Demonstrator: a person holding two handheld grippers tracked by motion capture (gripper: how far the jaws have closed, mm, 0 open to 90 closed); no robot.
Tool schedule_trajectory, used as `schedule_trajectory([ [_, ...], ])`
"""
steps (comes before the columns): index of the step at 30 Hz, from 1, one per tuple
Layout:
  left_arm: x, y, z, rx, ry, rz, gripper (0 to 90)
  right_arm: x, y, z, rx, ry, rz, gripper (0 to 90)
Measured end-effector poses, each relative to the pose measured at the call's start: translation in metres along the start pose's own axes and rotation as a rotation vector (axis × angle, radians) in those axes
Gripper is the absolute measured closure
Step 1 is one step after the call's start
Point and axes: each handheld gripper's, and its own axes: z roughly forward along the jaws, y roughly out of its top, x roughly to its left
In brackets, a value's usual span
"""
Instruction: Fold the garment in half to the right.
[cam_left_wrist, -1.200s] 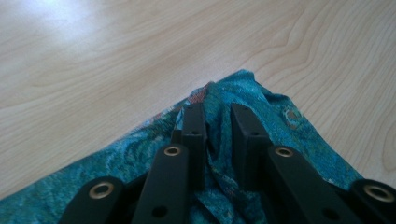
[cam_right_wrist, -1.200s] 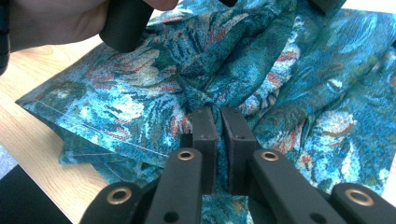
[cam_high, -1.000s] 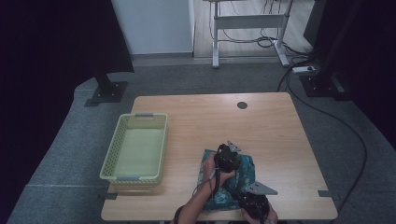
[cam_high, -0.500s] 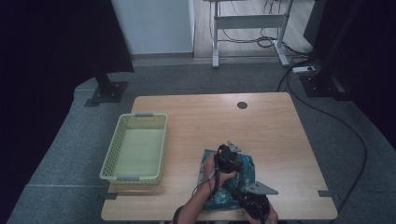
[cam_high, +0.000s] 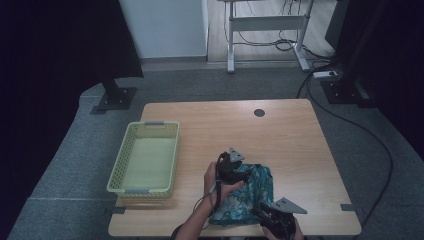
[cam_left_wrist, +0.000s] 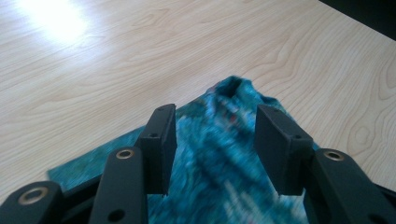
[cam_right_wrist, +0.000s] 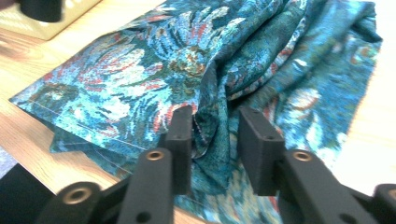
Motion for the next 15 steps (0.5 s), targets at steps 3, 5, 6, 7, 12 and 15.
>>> schedule_trajectory([
  [3, 0.004, -0.005, -0.004, 0.000, 0.007, -0.010, 49.2, -0.004, -0.002, -0.003, 0.002, -0.025, 0.013, 53.7],
  [5, 0.007, -0.009, -0.006, 0.003, 0.011, -0.017, 49.1, -0.009, -0.003, -0.004, 0.005, -0.037, 0.034, 49.8],
  [6, 0.008, -0.010, -0.006, 0.002, 0.014, -0.021, 48.9, -0.011, -0.004, -0.004, 0.010, -0.041, 0.047, 48.2],
  [7, 0.010, -0.012, -0.007, 0.002, 0.016, -0.025, 48.8, -0.013, -0.005, -0.004, 0.016, -0.044, 0.054, 46.9],
  [12, 0.016, -0.018, -0.011, -0.004, 0.022, -0.049, 48.5, -0.016, -0.007, -0.002, 0.057, -0.025, 0.042, 41.8],
  [15, 0.020, -0.021, -0.015, -0.011, 0.026, -0.055, 48.2, -0.017, -0.001, -0.007, 0.021, -0.004, 0.024, 39.7],
])
